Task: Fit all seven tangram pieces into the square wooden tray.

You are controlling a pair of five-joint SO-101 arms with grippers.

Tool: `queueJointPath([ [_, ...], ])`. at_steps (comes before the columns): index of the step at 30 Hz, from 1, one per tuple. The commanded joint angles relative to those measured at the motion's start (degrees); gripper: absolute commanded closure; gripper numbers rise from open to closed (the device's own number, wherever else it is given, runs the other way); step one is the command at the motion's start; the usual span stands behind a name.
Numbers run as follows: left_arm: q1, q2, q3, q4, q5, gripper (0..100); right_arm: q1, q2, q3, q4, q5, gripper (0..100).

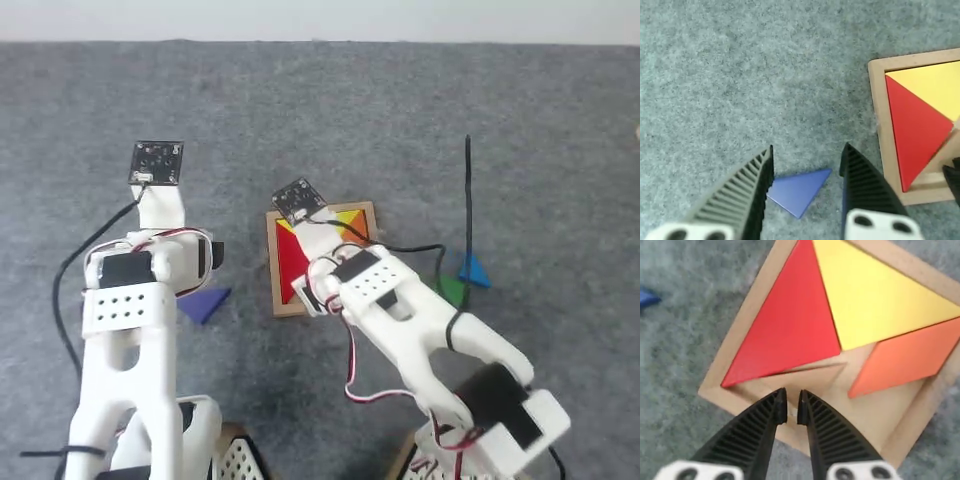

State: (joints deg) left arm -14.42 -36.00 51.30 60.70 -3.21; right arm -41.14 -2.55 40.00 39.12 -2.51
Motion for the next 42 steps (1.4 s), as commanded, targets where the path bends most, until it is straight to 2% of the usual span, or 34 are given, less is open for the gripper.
queueJointPath([
  [1, 0.35, -0.18, -0.13, -0.88, 0.35, 78, 2.33, 1.63, -3.6, -0.22, -1.85, 93.5],
  [5, 0.26, -0.18, -0.13, -0.88, 0.35, 78, 4.44, 2.77, -3.69, 0.92, -6.33, 93.6],
  [11, 0.18, -0.18, -0.13, -0.97, 0.35, 78, 2.77, -2.24, -3.69, 0.92, -6.33, 93.6],
  [17, 0.35, -0.26, 0.48, -1.23, 0.26, 78, 6.73, -6.99, -0.62, 1.71, -6.15, 93.6],
  [25, 0.26, -0.53, 0.4, -0.97, 0.26, 78, 6.64, 0.31, -1.49, 1.89, -4.13, 93.6],
  [31, 0.09, -0.62, 0.4, -0.97, 0.26, 78, 2.24, 2.24, -2.46, 2.42, -3.87, 93.6],
  [38, 0.0, -0.26, 0.31, -1.23, 0.26, 78, -3.38, -6.02, 0.7, 2.51, -2.64, 93.6],
  [42, 0.0, -0.26, 0.4, -1.23, 0.26, 78, -1.71, -13.41, 2.81, 1.98, -2.73, 93.6],
])
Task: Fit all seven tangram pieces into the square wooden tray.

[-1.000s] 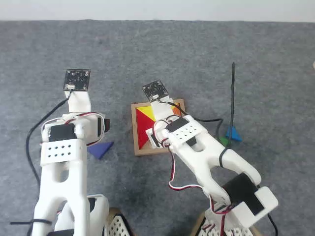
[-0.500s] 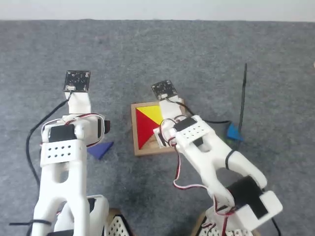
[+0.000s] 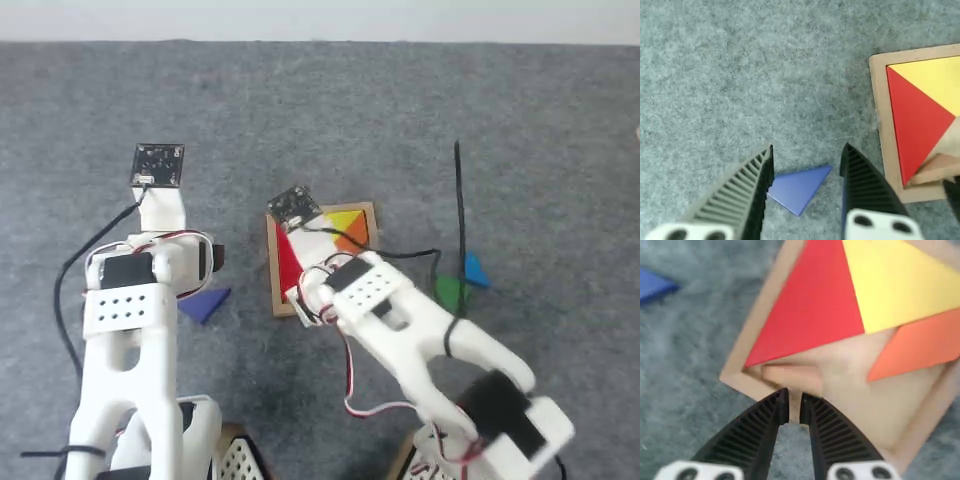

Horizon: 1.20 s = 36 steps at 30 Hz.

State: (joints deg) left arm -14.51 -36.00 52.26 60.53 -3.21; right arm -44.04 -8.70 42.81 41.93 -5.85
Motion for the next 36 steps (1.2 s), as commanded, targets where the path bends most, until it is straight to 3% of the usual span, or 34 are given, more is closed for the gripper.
queueJointPath([
  [1, 0.09, -0.26, -0.57, -1.05, 0.26, 78, 2.59, -9.1, 0.35, -0.75, 0.53, 93.6],
  [6, 0.26, -0.26, -0.57, -1.05, 0.26, 78, 7.6, -16.48, 1.85, -0.57, 0.53, 93.6],
  [19, 0.18, -0.26, -0.57, -1.05, 0.26, 78, -1.45, -13.85, 2.64, -1.98, 0.35, 93.6],
  [30, 0.09, -0.26, -0.57, -1.14, 0.26, 78, 0.31, -0.84, 2.37, -7.08, 0.88, 93.6],
  [36, 0.09, -0.26, -0.66, -1.14, 0.26, 78, 2.42, -2.24, 4.4, -4.79, 0.97, 93.6],
])
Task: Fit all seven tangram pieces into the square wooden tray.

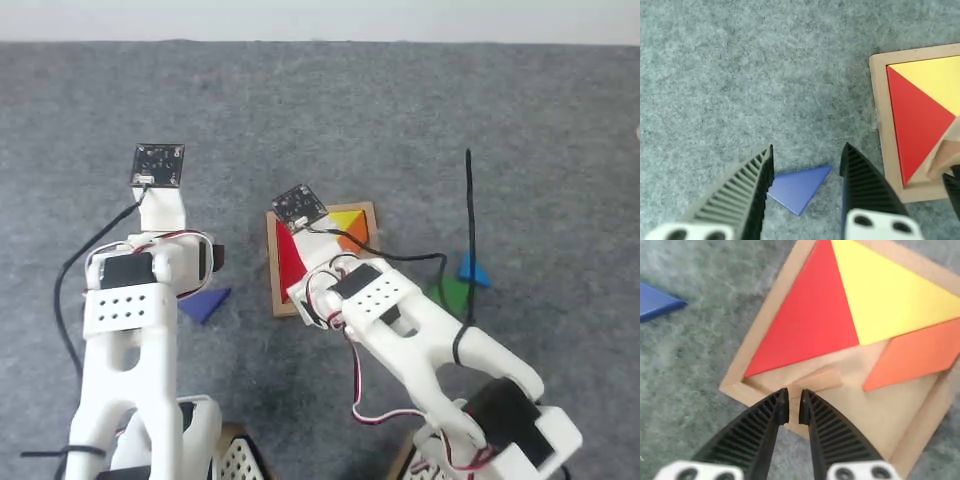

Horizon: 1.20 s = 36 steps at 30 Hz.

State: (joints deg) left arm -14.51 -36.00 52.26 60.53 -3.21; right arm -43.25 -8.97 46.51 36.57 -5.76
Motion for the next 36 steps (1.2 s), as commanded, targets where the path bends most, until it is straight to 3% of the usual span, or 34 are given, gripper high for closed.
queueJointPath([
  [1, 0.09, -0.26, -0.66, -1.14, 0.26, 78, 2.33, -2.68, 1.32, 0.57, 0.88, 93.6],
  [7, 0.18, -0.26, -0.66, -1.14, 0.26, 78, 6.9, -8.22, 5.19, 0.57, 2.73, 93.6],
  [19, 0.35, -0.26, -0.66, -1.14, 0.26, 78, 4.97, -21.32, 8.0, 0.66, 2.37, 93.6],
  [25, 0.35, -0.35, -0.57, -1.14, 0.26, 78, -0.75, -19.47, 6.59, -3.03, 2.46, 93.6],
  [36, 0.35, -0.26, -0.57, -1.14, 0.26, 78, -1.01, -1.71, -3.87, -3.38, 2.37, 93.6],
])
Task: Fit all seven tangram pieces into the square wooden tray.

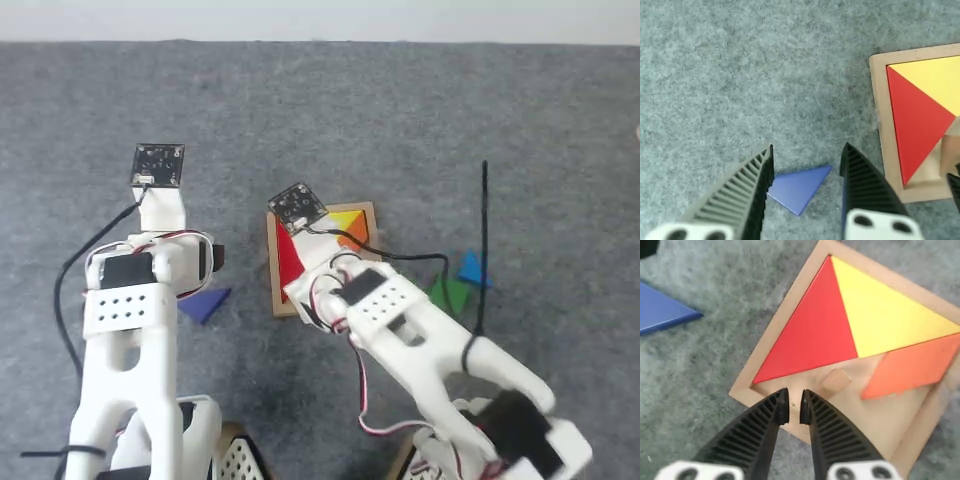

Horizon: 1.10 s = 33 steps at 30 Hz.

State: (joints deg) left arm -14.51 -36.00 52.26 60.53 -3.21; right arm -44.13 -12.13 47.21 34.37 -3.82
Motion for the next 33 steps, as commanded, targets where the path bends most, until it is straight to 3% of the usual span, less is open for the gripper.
queueJointPath([
  [1, 0.35, -0.26, -0.57, -1.14, 0.26, 78, -0.13, 2.15, -5.19, -1.19, 0.44, 93.6],
  [12, 0.44, -0.26, -0.57, -1.14, 0.26, 78, 5.93, 3.82, -5.54, -0.84, 0.53, 93.6],
  [33, 0.35, -0.26, -0.57, -1.14, 0.26, 78, 8.92, 3.3, -5.98, -1.19, 0.44, 93.6],
])
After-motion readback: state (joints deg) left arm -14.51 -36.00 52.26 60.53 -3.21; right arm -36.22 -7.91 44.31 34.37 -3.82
